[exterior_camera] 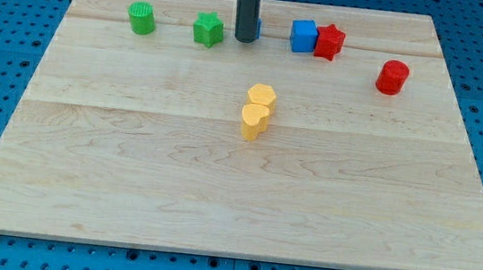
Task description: Put the blue triangle in between the blue cube and green star
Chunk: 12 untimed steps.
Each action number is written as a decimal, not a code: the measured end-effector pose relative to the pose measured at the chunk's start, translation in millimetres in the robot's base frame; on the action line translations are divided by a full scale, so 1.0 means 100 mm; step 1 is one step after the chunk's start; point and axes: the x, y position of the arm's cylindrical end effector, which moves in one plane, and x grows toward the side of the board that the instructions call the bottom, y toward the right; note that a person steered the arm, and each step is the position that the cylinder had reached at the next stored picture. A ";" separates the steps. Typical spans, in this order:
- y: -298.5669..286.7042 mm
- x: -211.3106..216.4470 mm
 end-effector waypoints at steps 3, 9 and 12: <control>1.02 0.50; 0.66 -0.99; -0.17 -0.60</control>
